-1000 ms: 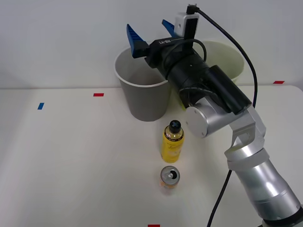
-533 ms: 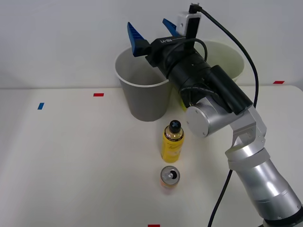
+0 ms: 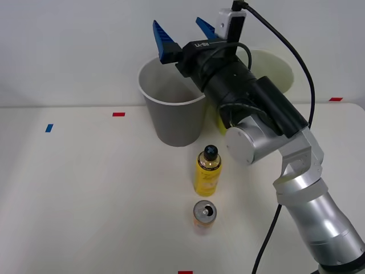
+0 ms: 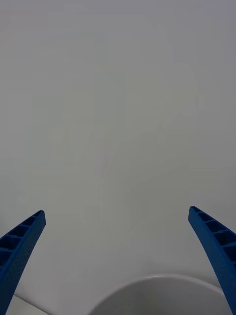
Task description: Put cans in the gray bin, plastic bottles in the light green bin
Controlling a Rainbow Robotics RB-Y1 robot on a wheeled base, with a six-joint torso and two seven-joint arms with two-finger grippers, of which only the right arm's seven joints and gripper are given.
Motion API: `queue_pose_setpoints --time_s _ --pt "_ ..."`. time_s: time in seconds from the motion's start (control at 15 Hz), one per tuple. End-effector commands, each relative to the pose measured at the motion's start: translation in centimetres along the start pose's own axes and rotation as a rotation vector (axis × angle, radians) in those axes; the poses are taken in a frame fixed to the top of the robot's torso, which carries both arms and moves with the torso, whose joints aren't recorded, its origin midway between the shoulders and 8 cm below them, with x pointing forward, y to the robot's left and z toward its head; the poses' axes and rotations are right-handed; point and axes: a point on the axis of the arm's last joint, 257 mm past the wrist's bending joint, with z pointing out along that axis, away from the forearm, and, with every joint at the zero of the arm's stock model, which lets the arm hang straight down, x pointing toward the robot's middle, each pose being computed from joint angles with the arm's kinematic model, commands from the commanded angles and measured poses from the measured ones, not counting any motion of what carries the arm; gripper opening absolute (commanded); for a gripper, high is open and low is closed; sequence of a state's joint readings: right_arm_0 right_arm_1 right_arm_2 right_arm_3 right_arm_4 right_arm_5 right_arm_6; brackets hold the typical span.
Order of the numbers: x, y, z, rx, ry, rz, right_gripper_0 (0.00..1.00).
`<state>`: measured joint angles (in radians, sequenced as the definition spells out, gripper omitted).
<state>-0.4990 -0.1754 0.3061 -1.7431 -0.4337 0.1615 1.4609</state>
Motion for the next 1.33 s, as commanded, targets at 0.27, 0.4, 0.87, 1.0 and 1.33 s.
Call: queue_pose_setpoints --time_s 0.27,0.4,0.87,1.0,1.33 --pt "-2.7 -2.6 -2.2 0.024 -0.037 0.016 1.0" --pt "-2.7 -3.8 -5.0 0.037 -0.027 0.014 1.0" --pt "-1.0 -5.9 -17.9 0.13 0.04 0.037 1.0" --pt "0.3 -7.1 -21.3 0.186 0.041 0.042 1.0" --pt "3.9 -9.4 -28.5 0.292 0.133 -0.028 1.0"
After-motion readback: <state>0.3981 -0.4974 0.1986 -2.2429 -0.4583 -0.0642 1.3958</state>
